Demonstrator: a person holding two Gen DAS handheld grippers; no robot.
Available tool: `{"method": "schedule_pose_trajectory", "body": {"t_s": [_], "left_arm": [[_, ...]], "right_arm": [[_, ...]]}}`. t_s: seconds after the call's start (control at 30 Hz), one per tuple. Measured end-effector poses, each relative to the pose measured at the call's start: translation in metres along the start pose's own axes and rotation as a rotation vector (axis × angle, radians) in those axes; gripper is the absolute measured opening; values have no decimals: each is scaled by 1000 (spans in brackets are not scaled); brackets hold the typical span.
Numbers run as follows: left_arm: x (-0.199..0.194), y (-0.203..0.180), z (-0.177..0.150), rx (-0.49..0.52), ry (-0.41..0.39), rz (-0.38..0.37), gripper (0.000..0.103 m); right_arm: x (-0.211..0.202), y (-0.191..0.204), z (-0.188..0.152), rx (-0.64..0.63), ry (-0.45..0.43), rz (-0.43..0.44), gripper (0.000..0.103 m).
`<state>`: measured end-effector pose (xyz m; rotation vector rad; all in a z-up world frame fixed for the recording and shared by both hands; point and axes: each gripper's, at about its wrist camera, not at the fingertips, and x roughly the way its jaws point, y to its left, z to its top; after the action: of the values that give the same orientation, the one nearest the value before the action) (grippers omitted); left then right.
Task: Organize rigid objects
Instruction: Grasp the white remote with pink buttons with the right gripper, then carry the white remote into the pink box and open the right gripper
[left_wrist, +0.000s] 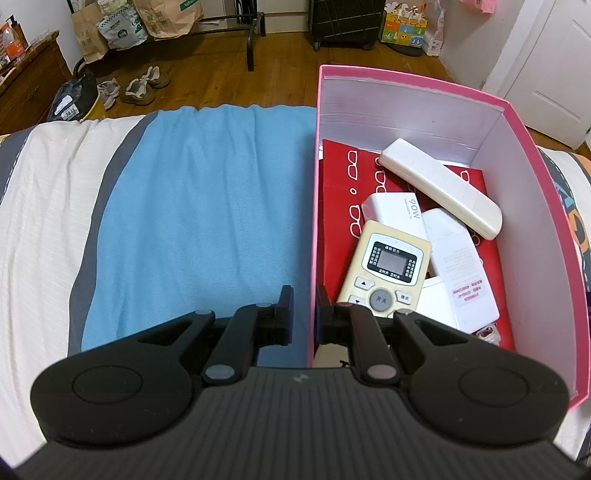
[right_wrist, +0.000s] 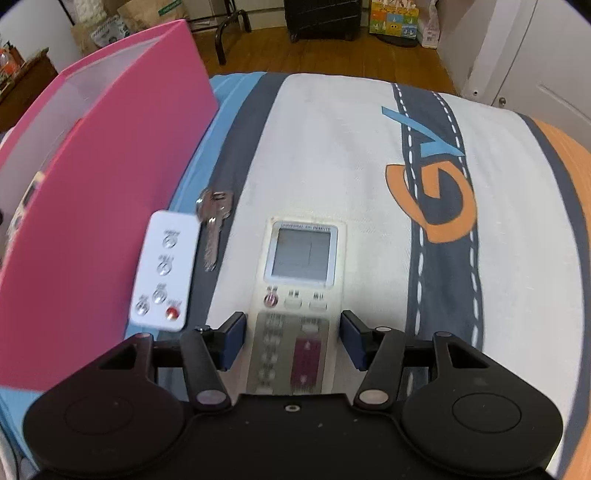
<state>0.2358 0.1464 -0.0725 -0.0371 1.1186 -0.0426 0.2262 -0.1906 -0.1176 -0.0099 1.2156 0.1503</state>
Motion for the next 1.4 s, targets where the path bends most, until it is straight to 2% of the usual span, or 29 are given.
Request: {"method": "schedule_pose_trajectory", "body": {"t_s": [0.23, 0.33, 0.47, 0.57, 0.8, 1.07, 1.2, 1.33, 1.4], "left_arm": [[-1, 1, 0, -7, 2, -3, 11], [-2, 1, 0, -7, -1, -7, 10], [-2, 2, -1, -1, -6, -12, 9], [-6, -1, -2, 20, -8, -10, 9], [-7, 1, -1, 8, -6, -17, 9], [-7, 4, -1, -2, -6, -27, 9], [-7, 5, -2, -5, -10, -32, 8], [-7, 7, -2, -13, -8, -42, 9], [-7, 8, -1, -14, -5, -50, 9]], "right_arm": [[-8, -4, -5, 53, -51, 9, 59], [-23, -6, -9, 87, -70, 68, 59], [-48, 10, -8, 15, -130, 46, 59], [-67, 19, -7, 4, -124, 45, 59], [-127, 55, -6, -125, -225, 30, 59], [-163, 96, -5, -215, -280, 57, 59], [-176, 119, 4, -247, -315, 105, 59], [-171, 145, 20, -273, -330, 170, 59], [-160, 159, 28, -297, -351, 237, 59]]}}
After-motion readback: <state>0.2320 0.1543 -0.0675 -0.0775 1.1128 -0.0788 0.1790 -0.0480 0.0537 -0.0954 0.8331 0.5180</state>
